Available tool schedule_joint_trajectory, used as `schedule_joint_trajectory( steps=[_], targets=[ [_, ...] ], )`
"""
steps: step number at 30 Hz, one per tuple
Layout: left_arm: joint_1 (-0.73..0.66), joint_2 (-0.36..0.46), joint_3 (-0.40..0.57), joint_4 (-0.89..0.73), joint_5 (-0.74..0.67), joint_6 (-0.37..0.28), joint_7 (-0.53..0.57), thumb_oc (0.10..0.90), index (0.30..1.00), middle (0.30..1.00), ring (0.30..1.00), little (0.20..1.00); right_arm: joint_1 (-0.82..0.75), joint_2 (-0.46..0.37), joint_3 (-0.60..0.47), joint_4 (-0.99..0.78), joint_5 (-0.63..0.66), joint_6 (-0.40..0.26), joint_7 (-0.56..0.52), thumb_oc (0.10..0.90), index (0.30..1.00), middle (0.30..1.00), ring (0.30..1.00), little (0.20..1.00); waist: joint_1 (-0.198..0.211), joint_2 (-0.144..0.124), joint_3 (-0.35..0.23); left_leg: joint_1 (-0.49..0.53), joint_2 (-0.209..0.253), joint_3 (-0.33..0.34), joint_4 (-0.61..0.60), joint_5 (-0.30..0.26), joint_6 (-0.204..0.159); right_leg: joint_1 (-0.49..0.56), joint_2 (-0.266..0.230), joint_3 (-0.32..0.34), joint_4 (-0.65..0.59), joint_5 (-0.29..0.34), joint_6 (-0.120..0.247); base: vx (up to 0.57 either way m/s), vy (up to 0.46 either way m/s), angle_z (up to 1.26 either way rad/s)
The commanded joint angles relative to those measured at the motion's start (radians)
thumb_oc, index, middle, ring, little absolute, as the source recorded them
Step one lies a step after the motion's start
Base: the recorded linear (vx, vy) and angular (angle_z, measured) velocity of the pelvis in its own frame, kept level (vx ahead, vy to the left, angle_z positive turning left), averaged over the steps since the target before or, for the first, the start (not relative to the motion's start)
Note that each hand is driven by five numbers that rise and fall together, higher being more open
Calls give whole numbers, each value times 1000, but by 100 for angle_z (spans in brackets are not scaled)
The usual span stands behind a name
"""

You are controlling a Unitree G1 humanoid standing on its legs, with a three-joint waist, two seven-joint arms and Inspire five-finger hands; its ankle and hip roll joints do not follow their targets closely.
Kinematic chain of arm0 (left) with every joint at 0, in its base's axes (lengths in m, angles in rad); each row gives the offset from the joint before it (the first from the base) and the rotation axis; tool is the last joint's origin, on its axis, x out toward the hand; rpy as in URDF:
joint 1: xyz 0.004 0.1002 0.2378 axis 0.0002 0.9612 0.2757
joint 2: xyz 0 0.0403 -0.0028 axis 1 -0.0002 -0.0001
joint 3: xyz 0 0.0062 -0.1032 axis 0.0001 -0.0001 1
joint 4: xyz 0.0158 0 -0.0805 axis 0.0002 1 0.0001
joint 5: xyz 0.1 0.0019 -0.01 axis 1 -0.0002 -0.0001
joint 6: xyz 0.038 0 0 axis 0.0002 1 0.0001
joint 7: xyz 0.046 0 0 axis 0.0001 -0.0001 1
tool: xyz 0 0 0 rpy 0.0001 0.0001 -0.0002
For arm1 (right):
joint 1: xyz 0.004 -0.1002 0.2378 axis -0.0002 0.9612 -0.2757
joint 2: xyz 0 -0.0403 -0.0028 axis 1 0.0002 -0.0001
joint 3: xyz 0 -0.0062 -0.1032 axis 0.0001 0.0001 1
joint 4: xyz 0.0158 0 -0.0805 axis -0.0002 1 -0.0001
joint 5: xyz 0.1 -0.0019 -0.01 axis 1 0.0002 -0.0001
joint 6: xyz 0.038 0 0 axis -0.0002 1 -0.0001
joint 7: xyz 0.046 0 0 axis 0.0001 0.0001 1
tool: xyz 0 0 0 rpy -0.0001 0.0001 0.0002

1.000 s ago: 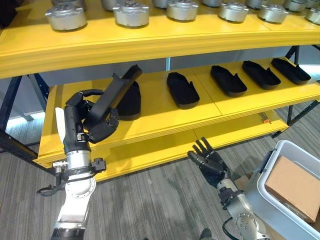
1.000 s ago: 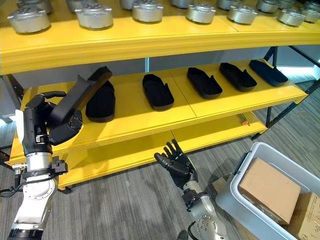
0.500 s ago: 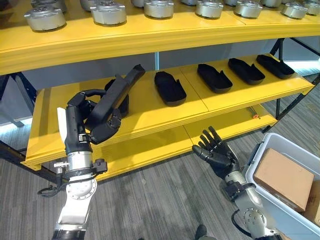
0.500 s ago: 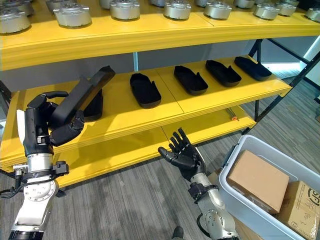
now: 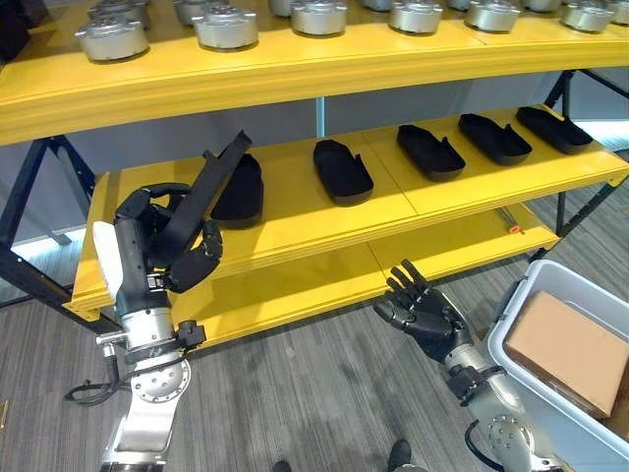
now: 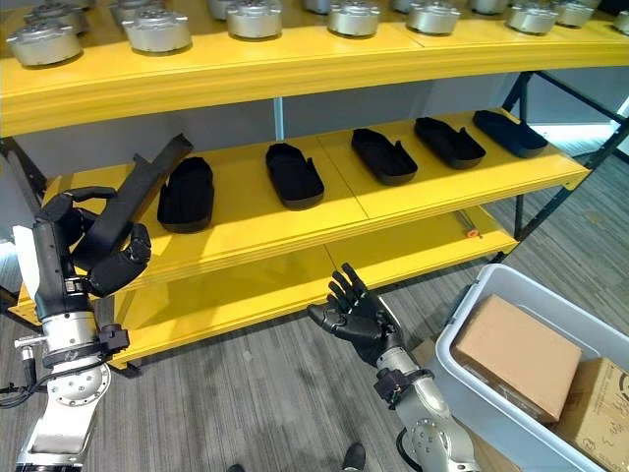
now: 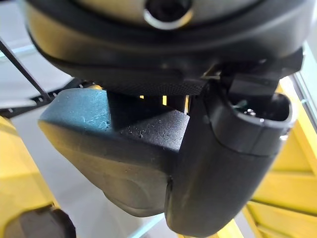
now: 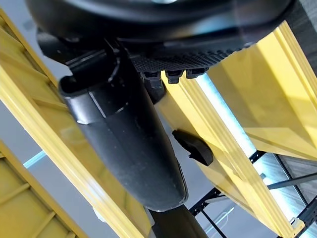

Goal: Move parts from the plastic box to the shelf.

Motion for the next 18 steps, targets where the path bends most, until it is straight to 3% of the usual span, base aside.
schedule_joint_trajectory(
  steps=[1,5,9,10,13,18],
  targets=[
    [-138,42,58,-83,51,-149,77,400,300,300,300,300,-44,12,-43,-145,7,-107,36,900,1000,1000,1000,1000,-13,7,-69,-13,-20,-36,15,-20,47,2,-54,90,-14,47,92,67,101,57],
    [-207,34,-4,-56,69,-136,54,400,300,300,300,300,-2,10,-64,-145,24,-133,36,900,1000,1000,1000,1000,-69,-8,-74,-32,-48,-120,3,-26,84,-32,12,276,50,23,71,104,64,68],
    [-193,31,-20,-71,93,-117,69,400,300,300,300,300,27,-15,-87,-160,47,-106,78,900,1000,1000,1000,1000,-96,-19,-72,-21,-50,-149,-17,-26,92,-66,132,331,75,-65,43,107,8,52],
    [-189,27,-23,-79,94,-110,66,400,300,300,300,300,32,-20,-92,-167,51,-96,80,900,1000,1000,1000,1000,-102,-22,-72,-19,-55,-160,-17,-28,92,-67,151,349,58,-67,39,154,-54,18],
    [-184,15,-53,-90,121,-107,72,400,300,300,300,300,63,-41,-111,-198,53,-80,85,900,1000,1000,1000,1000,-142,-31,-70,-12,-76,-226,-17,-39,93,-85,204,492,4,-38,22,122,-72,48],
    [-181,15,-62,-101,147,-69,113,400,300,300,300,300,43,-81,-91,-178,44,-75,130,900,1000,1000,1000,1000,-129,-28,-72,-14,-61,-199,-17,-39,70,-68,218,435,-18,-64,1,69,-192,24]
  ],
)
